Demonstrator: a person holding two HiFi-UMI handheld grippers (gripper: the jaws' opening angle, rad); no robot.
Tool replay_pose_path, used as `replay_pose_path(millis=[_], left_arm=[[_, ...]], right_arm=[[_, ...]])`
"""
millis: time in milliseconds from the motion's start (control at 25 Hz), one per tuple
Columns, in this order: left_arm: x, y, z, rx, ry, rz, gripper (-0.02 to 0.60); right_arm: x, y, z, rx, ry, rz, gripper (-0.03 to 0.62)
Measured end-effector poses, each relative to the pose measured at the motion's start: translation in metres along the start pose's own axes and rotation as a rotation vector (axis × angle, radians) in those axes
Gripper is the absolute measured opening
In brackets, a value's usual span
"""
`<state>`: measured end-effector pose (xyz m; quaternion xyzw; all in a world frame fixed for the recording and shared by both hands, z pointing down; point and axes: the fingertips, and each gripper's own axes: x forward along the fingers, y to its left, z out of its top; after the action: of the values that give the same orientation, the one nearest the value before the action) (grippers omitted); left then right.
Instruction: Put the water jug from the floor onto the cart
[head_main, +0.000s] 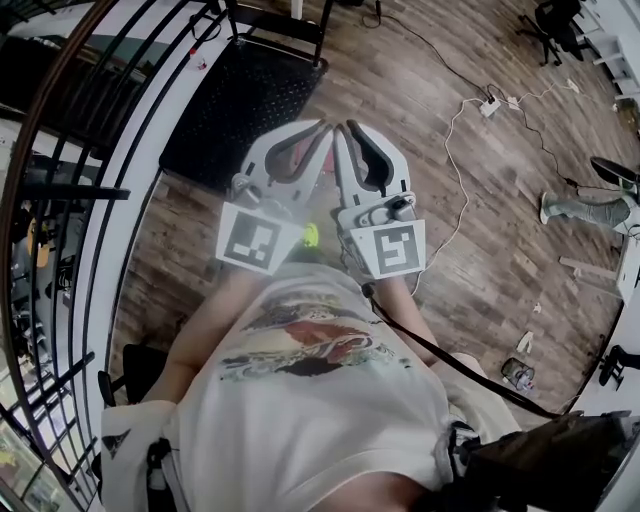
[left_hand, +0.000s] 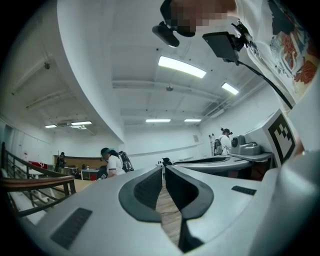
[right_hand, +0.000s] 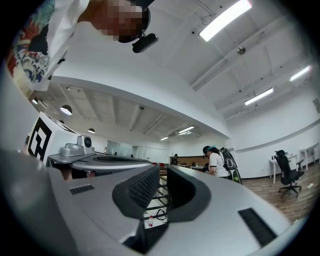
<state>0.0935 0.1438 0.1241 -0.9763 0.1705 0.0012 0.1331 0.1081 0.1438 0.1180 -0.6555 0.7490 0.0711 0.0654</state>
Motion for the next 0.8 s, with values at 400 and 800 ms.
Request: replay_pose_path(millis=[400, 800], left_arm=[[0.045, 0.013, -0.017, -0.044, -0.014, 0.000, 0.012], [0.057, 0.009, -0.040, -0.039, 0.012, -0.086, 0.012]], right_arm=[[0.022, -0.041, -0.021, -0.018, 0.060, -0.038, 0.031], [0.024, -0.052, -0.041, -0.012, 0.094, -0.086, 0.031]])
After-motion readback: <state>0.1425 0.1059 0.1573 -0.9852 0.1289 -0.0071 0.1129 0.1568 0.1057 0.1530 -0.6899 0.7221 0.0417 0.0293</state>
